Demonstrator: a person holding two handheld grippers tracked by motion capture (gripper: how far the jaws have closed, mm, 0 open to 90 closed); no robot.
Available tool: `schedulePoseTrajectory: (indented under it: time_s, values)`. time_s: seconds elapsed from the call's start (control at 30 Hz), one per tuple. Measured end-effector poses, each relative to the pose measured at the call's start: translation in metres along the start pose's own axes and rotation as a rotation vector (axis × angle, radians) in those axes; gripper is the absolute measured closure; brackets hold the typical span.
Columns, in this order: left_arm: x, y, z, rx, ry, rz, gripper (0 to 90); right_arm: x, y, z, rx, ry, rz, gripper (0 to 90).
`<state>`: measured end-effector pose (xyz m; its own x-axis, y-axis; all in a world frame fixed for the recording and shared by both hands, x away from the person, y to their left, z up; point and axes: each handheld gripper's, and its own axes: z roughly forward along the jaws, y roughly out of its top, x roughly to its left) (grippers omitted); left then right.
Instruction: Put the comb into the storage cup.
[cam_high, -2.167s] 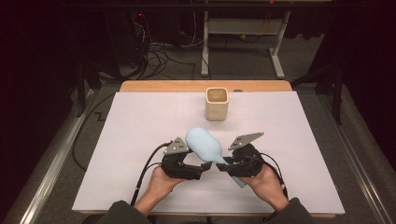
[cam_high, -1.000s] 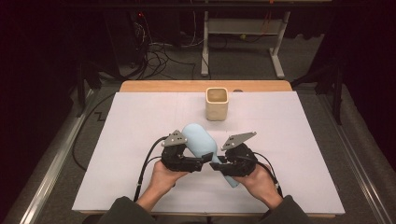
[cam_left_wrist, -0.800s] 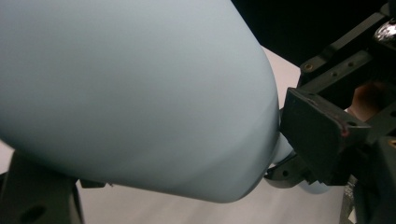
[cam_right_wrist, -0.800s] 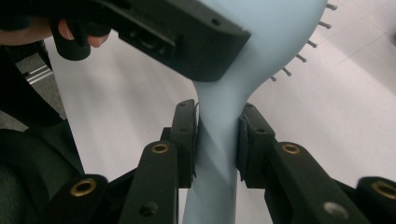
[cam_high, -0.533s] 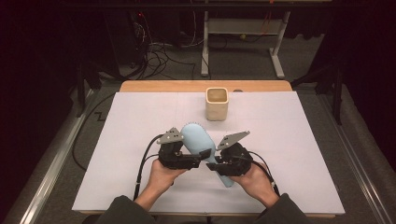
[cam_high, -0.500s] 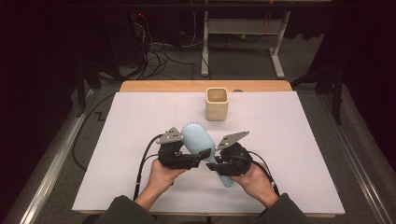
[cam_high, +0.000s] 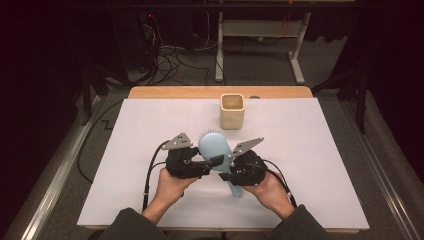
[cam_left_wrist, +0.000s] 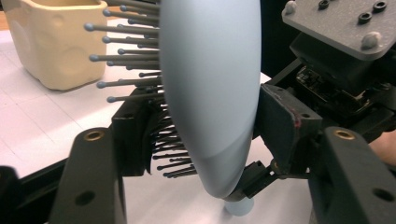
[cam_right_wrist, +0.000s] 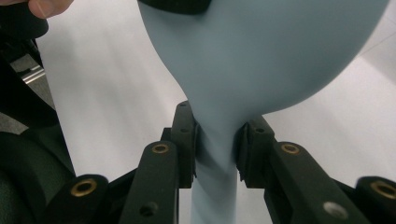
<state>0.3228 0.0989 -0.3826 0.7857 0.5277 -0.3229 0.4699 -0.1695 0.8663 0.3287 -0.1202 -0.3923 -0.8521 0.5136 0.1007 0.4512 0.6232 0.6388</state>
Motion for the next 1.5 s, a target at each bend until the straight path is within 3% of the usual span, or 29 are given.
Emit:
schedulePoseTrajectory:
  time_s: [0.33,0.63,0.73,0.83,1.03,1.5]
  values:
    - [0.002,0.004,-0.006,0.014,-0.028,-0.053,50.7,-0.002,0.001,0.004,-0.017,0.037,0.016,71.4]
    - [-0.002,0.010,-0.009,0.029,-0.025,-0.037,54.4,-0.002,0.001,0.004,-0.045,0.037,0.013,69.4]
    - [-0.003,0.011,-0.008,0.038,-0.012,-0.026,54.6,-0.003,0.001,0.002,-0.066,0.041,0.020,62.5]
    - [-0.003,0.011,-0.008,0.036,-0.012,-0.029,54.7,-0.003,0.000,0.000,-0.092,0.033,0.029,52.7]
    - [0.000,0.013,-0.011,0.026,0.003,-0.034,54.7,-0.005,-0.007,-0.005,-0.157,-0.008,0.023,41.8]
    - [0.010,0.018,-0.018,0.013,0.046,-0.047,54.6,-0.018,-0.034,-0.029,-0.252,-0.087,0.045,35.4]
